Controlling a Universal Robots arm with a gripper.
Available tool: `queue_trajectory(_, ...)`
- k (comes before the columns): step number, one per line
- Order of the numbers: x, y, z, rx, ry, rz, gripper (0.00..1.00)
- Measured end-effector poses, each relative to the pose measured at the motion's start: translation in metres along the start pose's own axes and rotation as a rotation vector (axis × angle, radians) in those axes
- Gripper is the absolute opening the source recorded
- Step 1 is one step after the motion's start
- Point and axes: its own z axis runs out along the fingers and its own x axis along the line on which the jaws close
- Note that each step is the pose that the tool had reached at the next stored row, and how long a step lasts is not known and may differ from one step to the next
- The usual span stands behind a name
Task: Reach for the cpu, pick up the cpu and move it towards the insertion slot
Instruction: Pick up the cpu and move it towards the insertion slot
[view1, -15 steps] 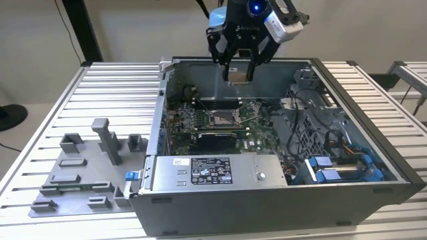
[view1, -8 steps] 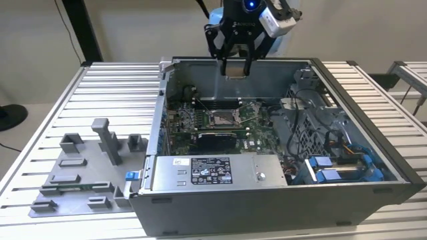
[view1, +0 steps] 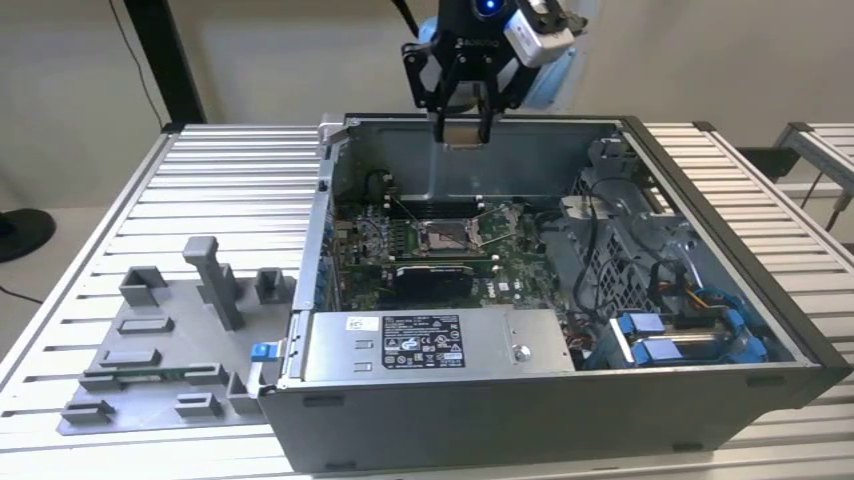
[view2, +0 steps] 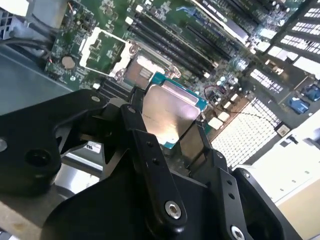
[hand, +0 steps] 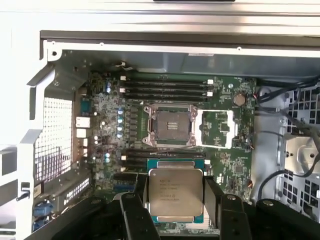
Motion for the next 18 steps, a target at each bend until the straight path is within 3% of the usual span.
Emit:
queue_trajectory(11,0.0008,0.0261,0.0055,-0.0001,-0.0002,0.004,0.0)
queue_trajectory(12,0.0008,0.031,0.0063,-0.0001,-0.0002,0.005,0.0)
queue_trajectory(18,0.0009,0.0429,0.0085,-0.0001,-0.0003,0.011,0.0)
